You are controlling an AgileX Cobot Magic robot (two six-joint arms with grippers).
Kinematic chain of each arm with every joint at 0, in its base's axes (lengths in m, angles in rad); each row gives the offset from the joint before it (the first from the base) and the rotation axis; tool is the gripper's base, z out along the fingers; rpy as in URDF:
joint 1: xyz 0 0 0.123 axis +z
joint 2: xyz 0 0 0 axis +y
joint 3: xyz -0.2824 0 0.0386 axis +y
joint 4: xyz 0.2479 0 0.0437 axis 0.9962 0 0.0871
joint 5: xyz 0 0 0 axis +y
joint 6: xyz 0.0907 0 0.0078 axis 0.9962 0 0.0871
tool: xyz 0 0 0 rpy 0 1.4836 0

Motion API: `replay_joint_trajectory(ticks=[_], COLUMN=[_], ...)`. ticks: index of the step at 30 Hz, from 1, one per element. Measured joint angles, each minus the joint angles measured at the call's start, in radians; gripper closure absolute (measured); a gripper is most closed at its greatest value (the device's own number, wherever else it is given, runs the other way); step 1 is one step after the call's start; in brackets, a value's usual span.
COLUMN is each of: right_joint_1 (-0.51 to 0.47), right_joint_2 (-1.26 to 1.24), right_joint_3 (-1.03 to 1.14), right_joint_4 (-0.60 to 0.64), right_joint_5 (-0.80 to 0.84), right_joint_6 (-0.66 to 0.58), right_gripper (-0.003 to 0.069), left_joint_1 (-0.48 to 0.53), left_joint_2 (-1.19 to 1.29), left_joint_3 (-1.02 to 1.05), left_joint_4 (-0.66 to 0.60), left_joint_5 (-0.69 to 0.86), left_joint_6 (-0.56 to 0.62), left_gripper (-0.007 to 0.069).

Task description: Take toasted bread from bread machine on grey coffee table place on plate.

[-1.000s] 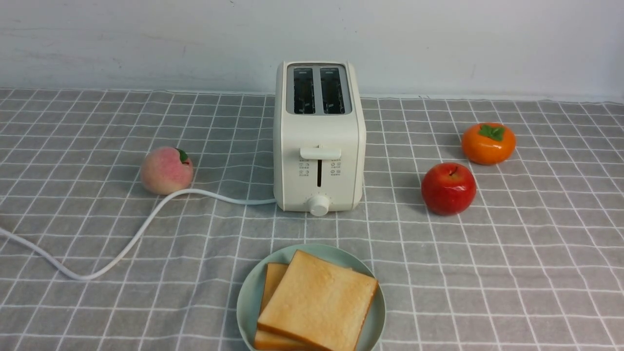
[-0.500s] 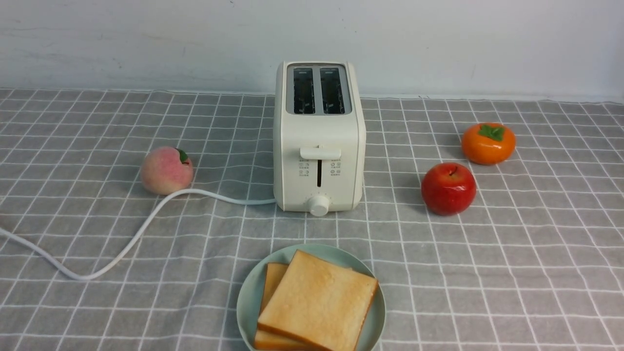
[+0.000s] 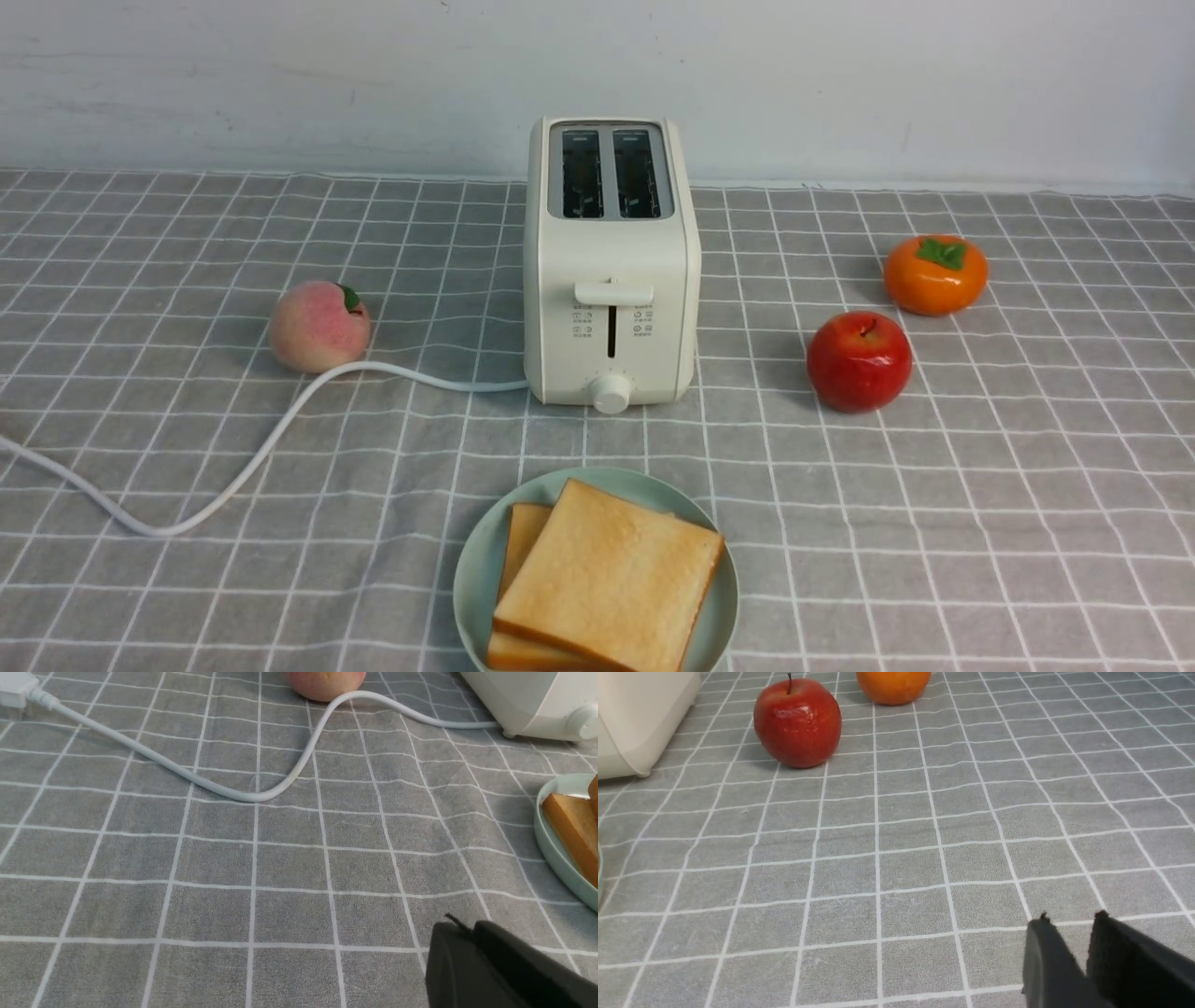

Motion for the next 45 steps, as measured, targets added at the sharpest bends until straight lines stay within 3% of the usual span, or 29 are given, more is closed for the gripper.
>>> replay_joint_trajectory(ticks=[45], right_joint_1=[-0.003], right_joint_2=[0.000], right_joint_3=[0.000], right_joint_4=[0.000], right_joint_5=[0.001], right_joint_6=[0.000], right_gripper=[0.0459], left_joint_1=[0.000], left_joint_2=[0.000], left_joint_3=[0.000], left_joint_4=[0.000], left_joint_5=[0.000], left_joint_6=[0.002], left_gripper=[0.0551])
